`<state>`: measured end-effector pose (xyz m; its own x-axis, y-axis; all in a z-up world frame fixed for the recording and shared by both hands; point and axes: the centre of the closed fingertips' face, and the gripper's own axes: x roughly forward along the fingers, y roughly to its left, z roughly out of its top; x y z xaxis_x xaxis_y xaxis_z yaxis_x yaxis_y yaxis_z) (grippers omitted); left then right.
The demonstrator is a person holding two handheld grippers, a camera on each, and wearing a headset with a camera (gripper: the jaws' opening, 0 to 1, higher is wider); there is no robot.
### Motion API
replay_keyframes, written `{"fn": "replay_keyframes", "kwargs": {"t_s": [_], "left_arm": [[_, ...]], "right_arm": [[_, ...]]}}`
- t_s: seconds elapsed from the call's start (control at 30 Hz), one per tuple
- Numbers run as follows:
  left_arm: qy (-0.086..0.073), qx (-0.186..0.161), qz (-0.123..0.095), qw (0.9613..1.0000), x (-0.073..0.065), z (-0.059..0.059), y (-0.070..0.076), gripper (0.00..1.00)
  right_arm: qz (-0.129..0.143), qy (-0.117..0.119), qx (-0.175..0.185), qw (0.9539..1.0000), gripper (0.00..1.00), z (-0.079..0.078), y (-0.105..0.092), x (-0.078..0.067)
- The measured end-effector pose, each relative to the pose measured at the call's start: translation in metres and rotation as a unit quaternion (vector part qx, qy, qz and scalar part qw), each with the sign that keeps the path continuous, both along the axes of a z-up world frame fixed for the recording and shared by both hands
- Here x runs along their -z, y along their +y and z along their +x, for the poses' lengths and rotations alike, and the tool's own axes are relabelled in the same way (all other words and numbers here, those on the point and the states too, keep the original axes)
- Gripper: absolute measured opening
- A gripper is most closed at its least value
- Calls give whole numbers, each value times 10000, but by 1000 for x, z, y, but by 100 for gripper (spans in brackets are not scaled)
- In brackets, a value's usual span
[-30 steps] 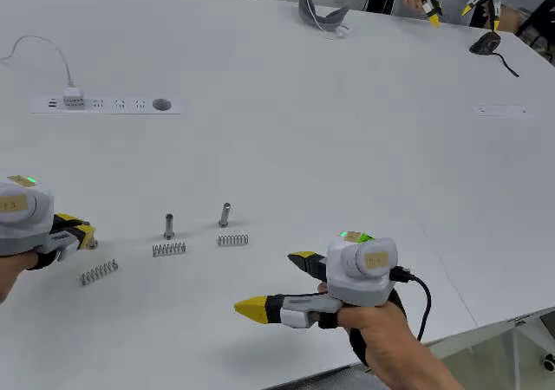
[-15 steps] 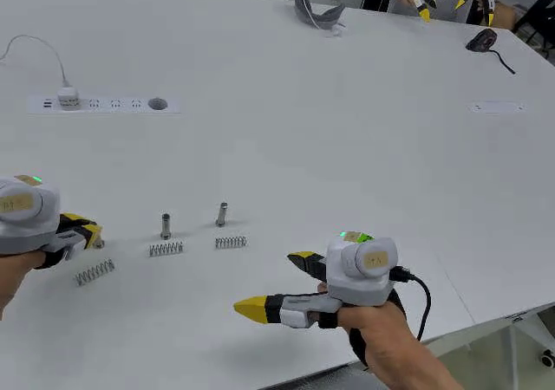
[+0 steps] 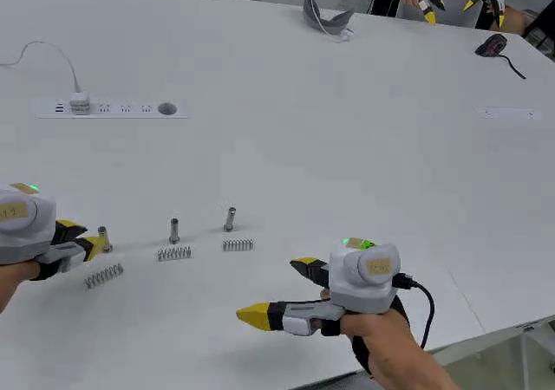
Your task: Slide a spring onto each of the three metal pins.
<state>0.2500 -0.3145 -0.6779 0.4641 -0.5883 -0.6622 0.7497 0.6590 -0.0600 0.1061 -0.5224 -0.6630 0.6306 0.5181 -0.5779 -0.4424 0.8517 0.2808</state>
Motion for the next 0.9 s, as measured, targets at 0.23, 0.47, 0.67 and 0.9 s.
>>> {"fn": "replay_keyframes", "kwargs": {"t_s": [0.23,0.47,0.67,0.9], "left_arm": [[27,28,49,10000,3,-12,14,30],[-14,-155,17,9999,2,-16,28,34],[59,-145,-127,9998,4,-26,32,43],[140,-295,-212,9992,4,-37,43,52]], "right_arm": [[11,13,-41,10000,85,0,3,1],[15,23,-69,10000,85,-1,5,2],[174,6,5,9998,85,2,8,0],[182,-21,-28,9998,85,7,12,0]]}}
